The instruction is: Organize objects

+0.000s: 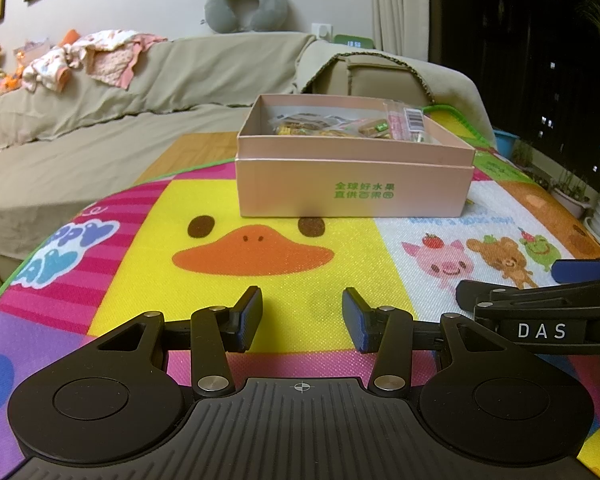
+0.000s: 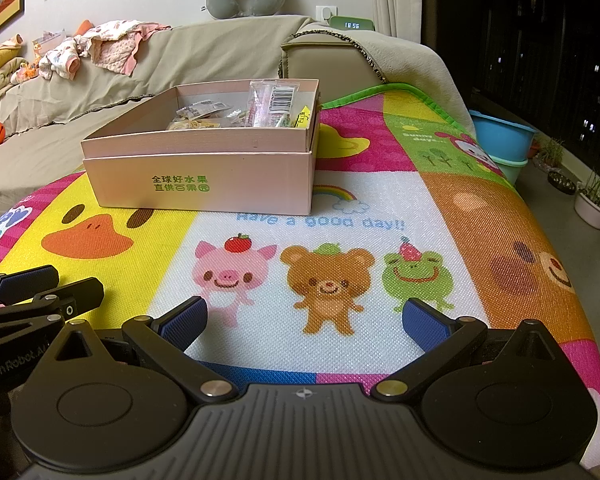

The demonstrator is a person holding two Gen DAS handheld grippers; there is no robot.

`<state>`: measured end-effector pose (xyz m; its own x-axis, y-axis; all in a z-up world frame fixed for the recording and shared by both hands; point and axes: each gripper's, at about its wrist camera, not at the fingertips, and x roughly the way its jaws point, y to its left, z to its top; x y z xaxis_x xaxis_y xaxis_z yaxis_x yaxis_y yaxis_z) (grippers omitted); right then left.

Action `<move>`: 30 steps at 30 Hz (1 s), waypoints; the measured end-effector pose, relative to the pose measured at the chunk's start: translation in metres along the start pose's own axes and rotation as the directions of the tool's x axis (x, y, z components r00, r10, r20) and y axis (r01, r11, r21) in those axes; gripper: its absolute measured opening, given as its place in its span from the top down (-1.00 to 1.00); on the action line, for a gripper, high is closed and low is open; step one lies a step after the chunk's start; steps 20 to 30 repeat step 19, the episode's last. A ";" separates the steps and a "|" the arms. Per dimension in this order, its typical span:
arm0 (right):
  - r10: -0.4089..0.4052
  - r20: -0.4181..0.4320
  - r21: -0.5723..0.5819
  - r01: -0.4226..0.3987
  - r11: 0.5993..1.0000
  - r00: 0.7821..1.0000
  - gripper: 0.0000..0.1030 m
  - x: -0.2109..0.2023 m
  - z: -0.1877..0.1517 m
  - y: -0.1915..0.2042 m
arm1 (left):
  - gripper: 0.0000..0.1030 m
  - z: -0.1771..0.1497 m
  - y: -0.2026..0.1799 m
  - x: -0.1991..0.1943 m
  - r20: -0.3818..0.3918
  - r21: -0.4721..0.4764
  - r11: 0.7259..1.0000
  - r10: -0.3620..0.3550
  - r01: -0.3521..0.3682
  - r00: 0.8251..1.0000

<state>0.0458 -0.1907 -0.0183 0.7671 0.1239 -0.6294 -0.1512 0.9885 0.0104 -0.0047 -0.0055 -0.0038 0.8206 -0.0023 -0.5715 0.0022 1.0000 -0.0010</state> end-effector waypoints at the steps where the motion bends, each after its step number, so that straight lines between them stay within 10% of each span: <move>1: 0.000 0.000 0.000 0.000 1.000 1.000 -1.00 0.000 0.000 0.000 | 0.05 0.000 0.000 0.000 0.000 0.000 1.000 0.000 0.000 1.000; 30: 0.000 0.000 0.000 0.000 1.000 1.000 -1.00 0.000 0.000 0.000 | 0.04 0.002 0.003 0.002 0.001 -0.018 1.000 -0.018 0.018 1.000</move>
